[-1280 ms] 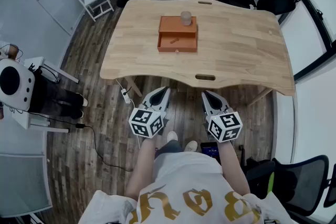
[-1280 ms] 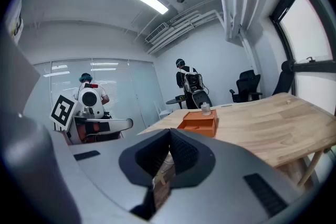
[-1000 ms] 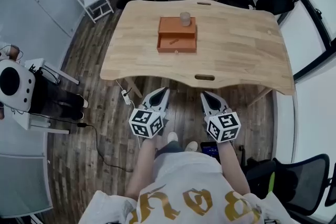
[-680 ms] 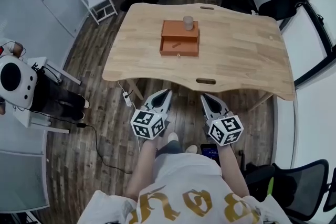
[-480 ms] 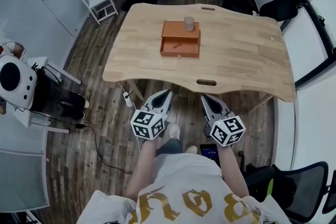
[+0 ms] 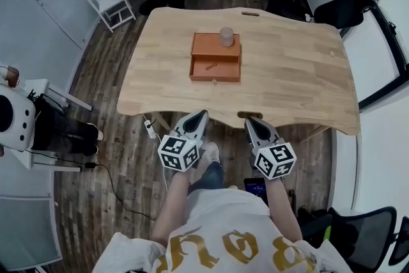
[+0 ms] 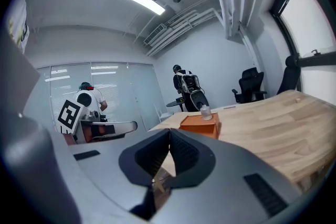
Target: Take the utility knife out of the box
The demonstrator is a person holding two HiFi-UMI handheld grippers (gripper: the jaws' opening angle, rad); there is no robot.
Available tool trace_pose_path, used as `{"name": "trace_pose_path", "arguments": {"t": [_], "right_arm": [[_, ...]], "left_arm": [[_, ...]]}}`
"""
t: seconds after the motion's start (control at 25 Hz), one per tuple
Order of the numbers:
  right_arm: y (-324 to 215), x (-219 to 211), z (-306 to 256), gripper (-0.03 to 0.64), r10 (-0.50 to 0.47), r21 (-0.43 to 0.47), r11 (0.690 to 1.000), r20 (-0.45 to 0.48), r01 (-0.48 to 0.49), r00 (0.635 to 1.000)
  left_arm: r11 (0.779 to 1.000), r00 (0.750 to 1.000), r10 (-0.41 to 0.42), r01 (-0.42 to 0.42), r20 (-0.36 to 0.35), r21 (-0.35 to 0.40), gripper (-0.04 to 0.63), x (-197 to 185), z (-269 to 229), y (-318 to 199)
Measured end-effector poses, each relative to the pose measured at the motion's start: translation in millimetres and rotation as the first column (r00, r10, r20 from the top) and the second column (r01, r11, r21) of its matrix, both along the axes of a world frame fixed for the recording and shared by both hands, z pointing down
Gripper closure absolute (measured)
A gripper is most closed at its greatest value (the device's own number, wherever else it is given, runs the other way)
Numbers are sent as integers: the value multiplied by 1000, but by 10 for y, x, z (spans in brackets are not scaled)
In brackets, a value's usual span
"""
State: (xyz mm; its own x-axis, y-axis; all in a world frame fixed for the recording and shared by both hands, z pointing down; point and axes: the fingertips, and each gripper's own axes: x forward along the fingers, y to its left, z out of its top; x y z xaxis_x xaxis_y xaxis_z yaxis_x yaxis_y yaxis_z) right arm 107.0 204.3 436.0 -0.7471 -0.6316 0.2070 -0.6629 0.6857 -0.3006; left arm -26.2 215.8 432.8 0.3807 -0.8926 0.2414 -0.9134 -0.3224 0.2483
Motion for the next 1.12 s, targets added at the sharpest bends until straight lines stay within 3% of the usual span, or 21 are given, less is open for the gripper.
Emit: {"name": "trace_pose_path", "arguments": {"t": [0.28, 0.4, 0.6, 0.88, 1.12], "right_arm": [[-967, -391, 1, 606, 9, -14, 1000, -33, -10, 999], [-1328, -534, 27, 604, 38, -30, 999, -42, -39, 998], [-1797, -663, 64, 604, 114, -6, 993, -52, -115, 992], [-2079, -834, 103, 604, 140, -8, 990, -55, -140, 989], [-2237, -854, 38, 604, 161, -9, 987, -38, -162, 986]], "left_arm": [[1000, 999, 5, -4, 38, -12, 586, -400, 56, -991], [1000, 997, 8, -7, 76, -14, 586, -619, 63, -1381], [999, 998, 15, -13, 67, -40, 586, -912, 187, -1852], [997, 996, 62, -58, 64, -59, 584, -1013, 265, -2207], [996, 995, 83, -82, 53, -15, 584, -967, 64, -2422]]}}
